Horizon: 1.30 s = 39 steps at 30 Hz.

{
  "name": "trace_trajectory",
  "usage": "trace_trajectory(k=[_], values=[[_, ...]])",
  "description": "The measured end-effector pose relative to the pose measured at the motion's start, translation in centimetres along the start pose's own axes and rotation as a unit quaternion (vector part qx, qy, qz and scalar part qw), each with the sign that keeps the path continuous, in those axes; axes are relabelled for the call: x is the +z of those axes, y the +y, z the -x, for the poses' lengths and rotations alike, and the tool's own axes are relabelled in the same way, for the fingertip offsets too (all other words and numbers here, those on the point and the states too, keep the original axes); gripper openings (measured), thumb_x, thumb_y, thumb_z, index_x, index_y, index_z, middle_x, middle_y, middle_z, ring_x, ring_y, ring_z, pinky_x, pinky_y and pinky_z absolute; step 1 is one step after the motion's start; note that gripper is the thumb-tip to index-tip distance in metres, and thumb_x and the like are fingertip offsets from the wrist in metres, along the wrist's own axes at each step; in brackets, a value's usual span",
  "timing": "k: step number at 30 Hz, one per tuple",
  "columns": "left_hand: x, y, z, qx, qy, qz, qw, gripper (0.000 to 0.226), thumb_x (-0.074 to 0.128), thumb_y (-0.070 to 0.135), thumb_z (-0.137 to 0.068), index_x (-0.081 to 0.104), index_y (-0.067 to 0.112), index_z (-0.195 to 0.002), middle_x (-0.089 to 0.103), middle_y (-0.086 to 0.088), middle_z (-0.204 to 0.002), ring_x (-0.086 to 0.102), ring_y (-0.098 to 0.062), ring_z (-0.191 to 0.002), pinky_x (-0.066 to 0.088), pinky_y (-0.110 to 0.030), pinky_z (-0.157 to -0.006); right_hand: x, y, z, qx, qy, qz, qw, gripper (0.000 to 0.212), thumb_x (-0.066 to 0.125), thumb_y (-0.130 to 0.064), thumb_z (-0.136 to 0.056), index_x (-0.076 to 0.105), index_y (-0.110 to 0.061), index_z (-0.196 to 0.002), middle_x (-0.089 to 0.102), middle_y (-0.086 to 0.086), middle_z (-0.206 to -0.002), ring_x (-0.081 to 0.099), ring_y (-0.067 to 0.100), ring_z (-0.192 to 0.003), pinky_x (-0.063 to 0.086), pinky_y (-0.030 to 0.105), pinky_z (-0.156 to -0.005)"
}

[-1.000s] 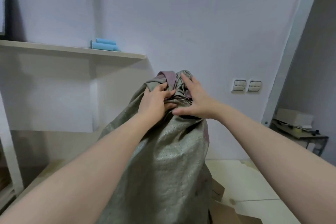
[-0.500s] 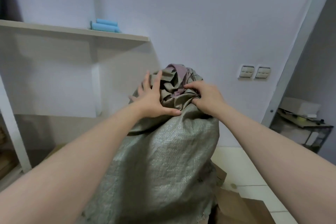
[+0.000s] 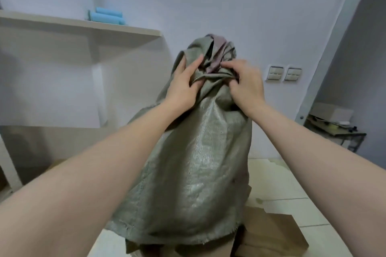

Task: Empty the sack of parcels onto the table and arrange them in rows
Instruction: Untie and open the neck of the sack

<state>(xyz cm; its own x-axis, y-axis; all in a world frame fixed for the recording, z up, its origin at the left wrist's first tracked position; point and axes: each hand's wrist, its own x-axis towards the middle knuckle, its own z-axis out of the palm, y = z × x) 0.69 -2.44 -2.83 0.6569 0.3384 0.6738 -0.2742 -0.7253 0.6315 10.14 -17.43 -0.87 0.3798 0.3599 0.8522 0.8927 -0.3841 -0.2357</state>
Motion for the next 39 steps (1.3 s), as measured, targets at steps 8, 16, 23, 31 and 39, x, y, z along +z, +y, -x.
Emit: trace_trajectory(k=[8, 16, 23, 31, 39], values=[[0.5, -2.6, 1.8, -0.045, -0.028, -0.047, 0.998, 0.047, 0.054, 0.015, -0.097, 0.049, 0.032, -0.141, 0.035, -0.008, -0.155, 0.024, -0.019, -0.146, 0.014, -0.023, -0.114, 1.6, 1.0, 2.2, 0.029, -0.078, 0.001, 0.997, 0.05, 0.058, 0.001, -0.07, 0.069, -0.023, -0.113, 0.068, -0.001, -0.115, 0.059, 0.019, -0.109, 0.044, 0.048, -0.098], [-0.3, 0.1, 2.0, -0.128, -0.091, -0.037, 0.987, 0.121, 0.071, 0.075, -0.059, -0.006, 0.05, -0.149, -0.001, -0.011, -0.16, 0.005, -0.033, -0.148, 0.016, -0.055, -0.118, 1.2, 0.3, 2.7, 0.15, -0.083, -0.068, 0.983, 0.046, 0.062, -0.004, -0.077, 0.059, -0.024, -0.118, 0.064, -0.006, -0.112, 0.057, 0.022, -0.111, 0.044, 0.03, -0.098], [-0.7, -0.1, 2.5, -0.088, -0.038, -0.13, 0.987, 0.097, 0.088, 0.058, -0.05, 0.038, 0.059, -0.132, -0.003, -0.008, -0.161, 0.003, -0.038, -0.147, 0.022, -0.06, -0.114, -1.4, -2.3, 1.7, 0.123, -0.25, -0.245, 0.929, 0.048, 0.073, -0.003, -0.08, 0.054, -0.017, -0.122, 0.065, 0.003, -0.119, 0.06, 0.002, -0.109, 0.046, 0.016, -0.097], [-1.9, -2.0, 3.0, -0.025, 0.013, -0.116, 0.993, 0.023, 0.083, 0.028, -0.073, 0.06, 0.031, -0.073, 0.053, -0.003, -0.126, 0.049, -0.028, -0.117, 0.039, -0.031, -0.094, -1.2, -1.9, 1.9, 0.276, -0.159, -0.06, 0.946, 0.099, 0.063, -0.073, -0.075, 0.014, -0.036, -0.153, 0.011, 0.006, -0.152, 0.019, 0.032, -0.142, 0.021, 0.047, -0.118], [-4.7, -2.4, 5.2, -0.018, -0.023, 0.024, 0.999, 0.019, 0.079, 0.01, -0.078, 0.064, 0.019, -0.071, 0.05, -0.001, -0.136, 0.048, -0.018, -0.125, 0.032, -0.023, -0.104, 0.4, -0.7, 2.0, 0.319, -0.249, -0.194, 0.894, 0.058, 0.062, -0.07, -0.08, 0.06, -0.033, -0.124, 0.057, -0.001, -0.137, 0.056, 0.016, -0.12, 0.046, 0.038, -0.103]])
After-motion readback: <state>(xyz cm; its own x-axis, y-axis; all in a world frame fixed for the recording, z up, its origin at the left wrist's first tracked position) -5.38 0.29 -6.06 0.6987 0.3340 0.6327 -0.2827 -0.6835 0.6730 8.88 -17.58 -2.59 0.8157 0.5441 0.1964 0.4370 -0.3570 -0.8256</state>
